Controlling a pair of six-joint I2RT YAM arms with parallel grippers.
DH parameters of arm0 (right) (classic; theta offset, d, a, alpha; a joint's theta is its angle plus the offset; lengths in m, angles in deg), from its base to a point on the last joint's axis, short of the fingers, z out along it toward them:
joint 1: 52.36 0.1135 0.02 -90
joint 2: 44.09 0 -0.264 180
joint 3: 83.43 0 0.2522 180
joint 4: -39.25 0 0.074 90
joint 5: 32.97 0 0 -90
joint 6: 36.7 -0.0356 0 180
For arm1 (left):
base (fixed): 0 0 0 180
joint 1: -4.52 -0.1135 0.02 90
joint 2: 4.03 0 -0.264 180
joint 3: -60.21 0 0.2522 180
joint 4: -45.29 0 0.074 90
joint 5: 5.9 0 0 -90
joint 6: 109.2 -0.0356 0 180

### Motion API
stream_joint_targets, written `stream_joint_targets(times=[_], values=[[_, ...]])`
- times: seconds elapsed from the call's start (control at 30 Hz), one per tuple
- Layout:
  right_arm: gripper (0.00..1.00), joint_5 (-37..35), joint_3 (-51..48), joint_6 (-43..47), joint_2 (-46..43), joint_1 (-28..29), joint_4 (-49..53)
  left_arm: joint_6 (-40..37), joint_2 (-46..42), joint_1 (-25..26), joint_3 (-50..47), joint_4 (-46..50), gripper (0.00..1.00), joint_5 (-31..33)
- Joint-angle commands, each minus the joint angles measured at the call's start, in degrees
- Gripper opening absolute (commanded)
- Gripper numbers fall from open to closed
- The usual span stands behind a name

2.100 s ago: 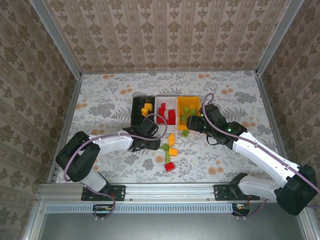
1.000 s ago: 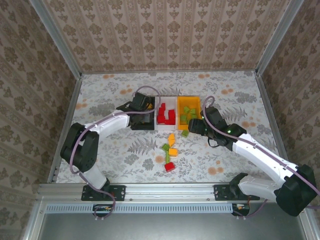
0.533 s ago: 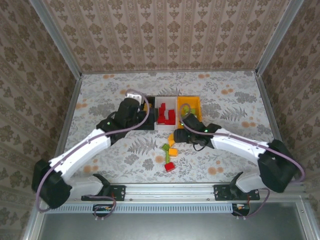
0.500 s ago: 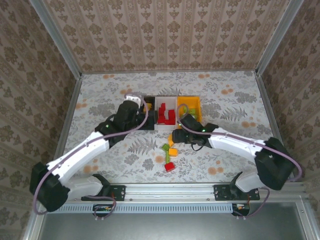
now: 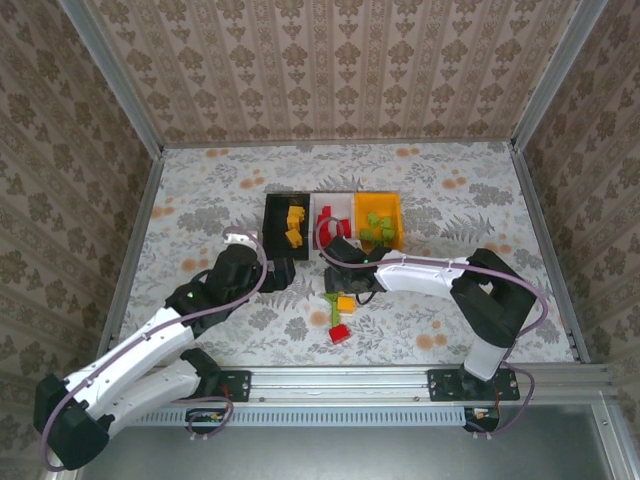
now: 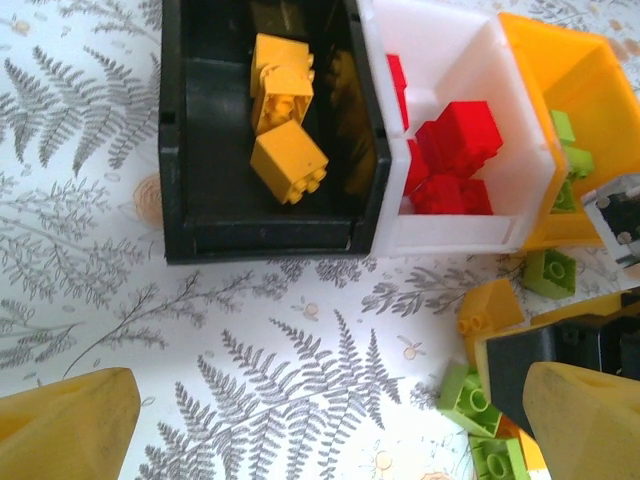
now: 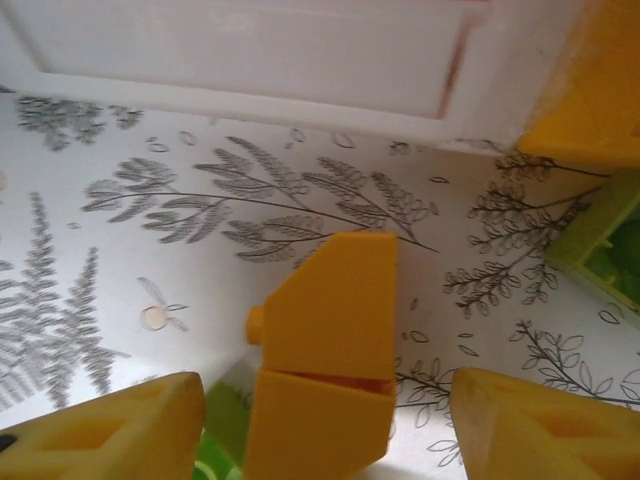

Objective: Sort the legos into containers by color

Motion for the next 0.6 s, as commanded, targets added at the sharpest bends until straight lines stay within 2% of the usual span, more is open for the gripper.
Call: stream_joint_targets(times=[0.0, 0.33, 0.57], values=[[0.63, -3.0, 1.4, -1.2, 1.4, 0.1, 2.9, 2.2, -1.4, 0.3, -0.9, 2.3, 1.0, 1.4], [0.34, -3.6, -0.9, -0.4, -0.6, -0.5, 1.8, 2.5, -2.4, 0.2, -1.6, 3.2, 1.0, 1.3], [0.25, -1.4, -2.9, 2.3, -10.1, -0.5, 1.7, 4.1, -5.0, 0.0, -3.4, 3.8, 1.0, 2.4]])
